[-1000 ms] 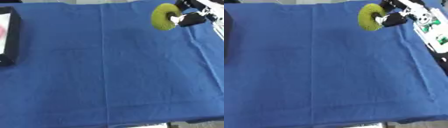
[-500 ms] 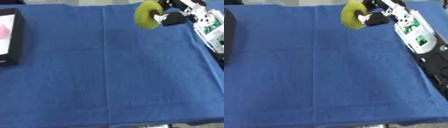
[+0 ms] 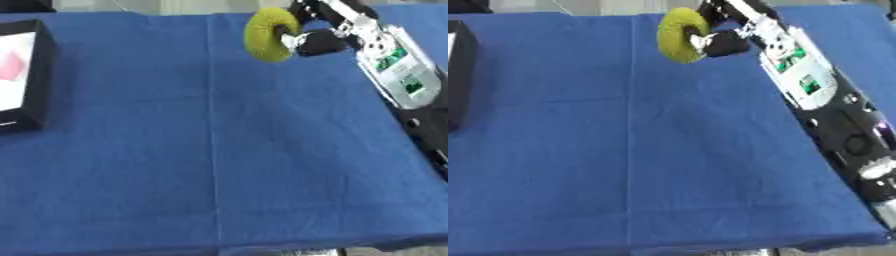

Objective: Pick up the objects with one hand, pass them to the other hand, and then place them into the box on the other side of the table.

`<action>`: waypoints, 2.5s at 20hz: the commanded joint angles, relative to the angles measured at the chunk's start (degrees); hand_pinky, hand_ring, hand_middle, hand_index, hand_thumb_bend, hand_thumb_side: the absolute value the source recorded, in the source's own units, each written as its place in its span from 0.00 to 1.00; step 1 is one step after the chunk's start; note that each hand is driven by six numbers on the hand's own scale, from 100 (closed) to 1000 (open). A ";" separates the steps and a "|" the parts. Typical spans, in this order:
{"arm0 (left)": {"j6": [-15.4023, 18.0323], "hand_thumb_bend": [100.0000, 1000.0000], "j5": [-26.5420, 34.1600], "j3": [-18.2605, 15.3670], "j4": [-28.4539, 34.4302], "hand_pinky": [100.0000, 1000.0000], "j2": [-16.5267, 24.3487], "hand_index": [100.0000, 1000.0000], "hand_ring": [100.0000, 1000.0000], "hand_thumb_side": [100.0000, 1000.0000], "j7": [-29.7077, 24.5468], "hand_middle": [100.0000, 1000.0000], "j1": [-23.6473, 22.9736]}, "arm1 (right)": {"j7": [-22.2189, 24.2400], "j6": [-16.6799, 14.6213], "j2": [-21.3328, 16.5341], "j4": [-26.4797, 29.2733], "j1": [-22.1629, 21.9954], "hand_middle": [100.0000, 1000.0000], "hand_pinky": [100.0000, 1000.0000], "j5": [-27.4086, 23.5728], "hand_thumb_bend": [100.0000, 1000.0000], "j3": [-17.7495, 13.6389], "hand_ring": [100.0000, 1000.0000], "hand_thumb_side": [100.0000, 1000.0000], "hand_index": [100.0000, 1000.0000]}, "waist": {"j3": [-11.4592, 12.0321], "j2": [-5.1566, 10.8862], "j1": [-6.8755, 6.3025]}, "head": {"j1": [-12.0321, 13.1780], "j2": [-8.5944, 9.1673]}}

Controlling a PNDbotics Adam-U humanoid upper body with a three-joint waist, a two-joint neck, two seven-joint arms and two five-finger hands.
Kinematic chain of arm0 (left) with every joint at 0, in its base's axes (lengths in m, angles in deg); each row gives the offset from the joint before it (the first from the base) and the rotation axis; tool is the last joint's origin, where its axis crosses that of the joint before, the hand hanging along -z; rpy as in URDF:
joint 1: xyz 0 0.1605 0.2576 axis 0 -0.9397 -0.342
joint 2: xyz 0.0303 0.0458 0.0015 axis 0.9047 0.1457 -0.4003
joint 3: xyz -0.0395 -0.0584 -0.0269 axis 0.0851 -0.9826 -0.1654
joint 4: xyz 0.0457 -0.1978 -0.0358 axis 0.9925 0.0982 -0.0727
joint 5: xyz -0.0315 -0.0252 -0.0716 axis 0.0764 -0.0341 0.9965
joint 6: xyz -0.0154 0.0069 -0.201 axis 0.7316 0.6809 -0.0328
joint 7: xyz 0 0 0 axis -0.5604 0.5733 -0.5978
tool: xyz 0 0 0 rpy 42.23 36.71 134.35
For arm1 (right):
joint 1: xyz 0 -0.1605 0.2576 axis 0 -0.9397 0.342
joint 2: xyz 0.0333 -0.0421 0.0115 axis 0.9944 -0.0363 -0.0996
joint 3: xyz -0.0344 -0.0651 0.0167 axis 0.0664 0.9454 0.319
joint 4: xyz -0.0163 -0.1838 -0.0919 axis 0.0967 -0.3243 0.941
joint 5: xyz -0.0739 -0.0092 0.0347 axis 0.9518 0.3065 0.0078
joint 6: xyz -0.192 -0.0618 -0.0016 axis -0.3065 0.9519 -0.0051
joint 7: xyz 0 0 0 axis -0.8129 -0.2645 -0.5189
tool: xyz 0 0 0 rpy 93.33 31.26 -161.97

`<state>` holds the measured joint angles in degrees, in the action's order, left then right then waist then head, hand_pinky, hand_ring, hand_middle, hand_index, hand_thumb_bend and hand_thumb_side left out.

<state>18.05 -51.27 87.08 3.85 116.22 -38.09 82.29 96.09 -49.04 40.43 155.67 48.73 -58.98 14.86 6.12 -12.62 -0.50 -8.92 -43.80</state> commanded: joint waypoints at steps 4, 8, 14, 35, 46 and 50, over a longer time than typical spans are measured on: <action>0.32 0.00 -1.90 1.71 1.28 0.80 -1.97 0.67 0.60 0.32 -3.84 0.57 3.62 | 0.32 -0.83 1.91 -0.60 2.03 0.31 0.69 1.16 0.00 0.65 0.50 0.00 0.40 | 0.06 1.76 -0.31 | 0.31 -0.32; 0.45 0.00 -2.68 2.83 1.23 0.80 -3.93 0.68 0.60 0.33 -5.62 0.57 4.97 | 0.52 -1.20 3.43 -1.06 2.57 0.31 0.69 1.84 0.00 1.25 0.50 0.00 0.40 | 0.10 1.91 -0.43 | 0.46 -0.32; 0.33 0.00 -4.21 4.69 0.35 0.80 -6.85 0.68 0.61 0.34 -9.66 0.58 7.14 | 0.40 -1.57 5.43 -1.90 3.00 0.32 0.69 2.62 0.00 2.18 0.50 0.00 0.40 | 0.21 2.19 -0.55 | 0.76 -0.32; 1.56 0.00 -11.12 12.05 -2.89 0.79 -15.70 0.70 0.64 0.37 -21.07 0.61 9.94 | -1.71 -2.91 9.98 -3.59 3.30 0.32 0.68 3.90 0.00 4.27 0.49 0.00 0.39 | 0.66 2.52 -0.92 | 1.51 -0.32; 1.85 0.00 -14.04 13.35 -4.96 0.81 -18.13 0.75 0.67 0.34 -23.71 0.64 9.20 | -3.85 -3.30 10.92 -2.93 3.04 0.32 0.68 2.88 0.00 4.87 0.49 0.00 0.39 | 0.67 2.34 -0.97 | 2.35 -0.32; 1.71 0.02 -15.21 12.84 -5.05 0.83 -17.87 0.78 0.70 0.41 -27.26 0.68 9.11 | -4.16 -3.16 10.81 -2.81 2.97 0.32 0.68 2.77 0.00 4.89 0.49 0.00 0.39 | 0.71 2.31 -0.96 | 2.57 -0.32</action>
<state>19.77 -65.88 100.52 -1.72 97.74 -64.30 90.45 92.30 -52.19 51.74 151.50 50.89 -55.70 20.07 6.75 -11.72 -1.42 -6.59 -43.80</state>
